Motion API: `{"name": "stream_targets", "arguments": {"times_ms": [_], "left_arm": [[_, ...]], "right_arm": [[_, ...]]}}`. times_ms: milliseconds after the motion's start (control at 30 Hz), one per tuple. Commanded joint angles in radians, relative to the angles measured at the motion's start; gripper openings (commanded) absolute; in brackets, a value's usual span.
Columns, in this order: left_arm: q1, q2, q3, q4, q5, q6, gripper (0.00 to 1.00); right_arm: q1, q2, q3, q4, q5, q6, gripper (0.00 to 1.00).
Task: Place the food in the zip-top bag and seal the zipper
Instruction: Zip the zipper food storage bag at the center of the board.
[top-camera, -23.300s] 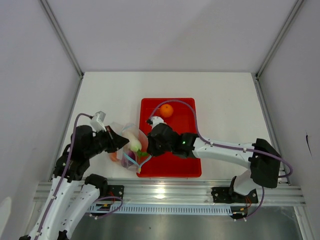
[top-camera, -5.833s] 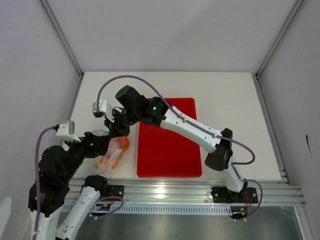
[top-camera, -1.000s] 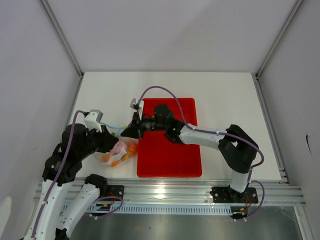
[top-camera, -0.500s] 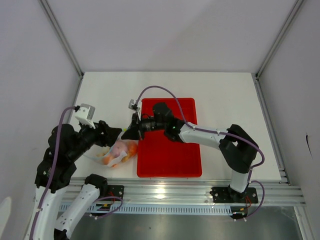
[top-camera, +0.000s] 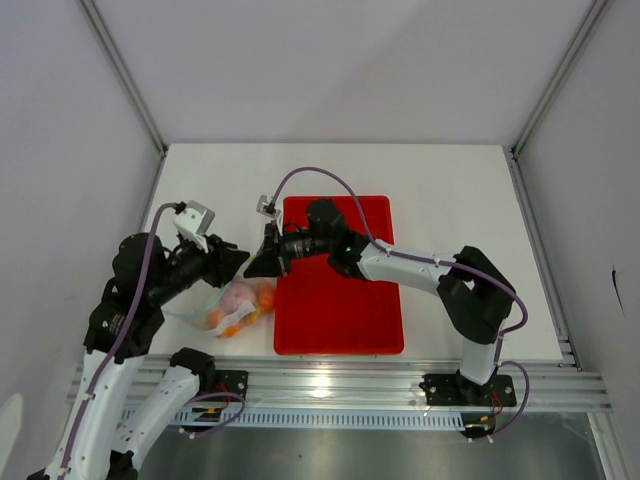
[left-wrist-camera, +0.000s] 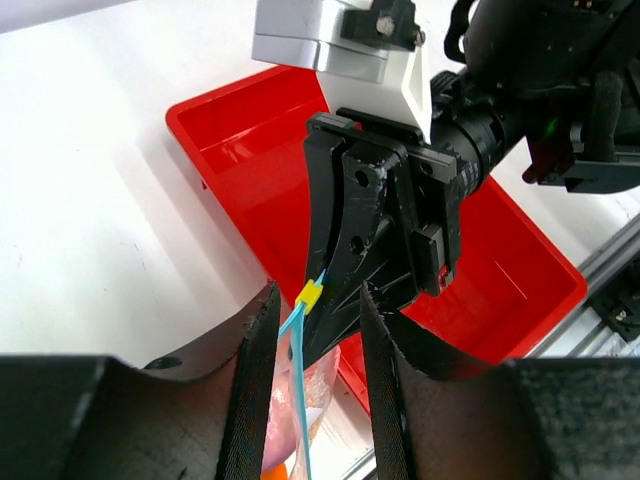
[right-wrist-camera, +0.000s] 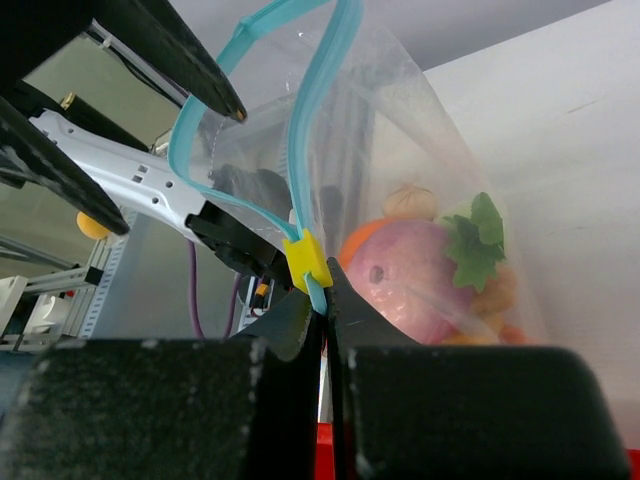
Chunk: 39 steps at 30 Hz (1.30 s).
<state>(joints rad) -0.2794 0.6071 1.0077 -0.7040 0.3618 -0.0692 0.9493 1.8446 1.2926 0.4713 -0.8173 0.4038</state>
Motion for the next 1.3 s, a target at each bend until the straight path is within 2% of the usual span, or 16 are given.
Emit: {"name": "stream_targets", "arguments": {"times_ms": [0,100,467,1267], "left_arm": [[-0.003,-0.003,-0.02,0.043,0.043,0.037,0.41],[-0.003,0.028,-0.024,0.014,0.032,0.029,0.49],[-0.003,0.036,-0.069,0.021,0.002,0.02,0.51],[-0.003,0.054,-0.092,0.037,0.019,0.012,0.27]], "right_arm": [[-0.006,0.004,0.05,0.027,-0.028,0.012,0.0],[-0.006,0.005,0.048,0.03,-0.031,0.013,0.0],[-0.006,0.007,0.051,0.046,-0.04,0.021,0.0],[-0.007,0.016,0.066,0.047,-0.045,0.029,0.0]]}}
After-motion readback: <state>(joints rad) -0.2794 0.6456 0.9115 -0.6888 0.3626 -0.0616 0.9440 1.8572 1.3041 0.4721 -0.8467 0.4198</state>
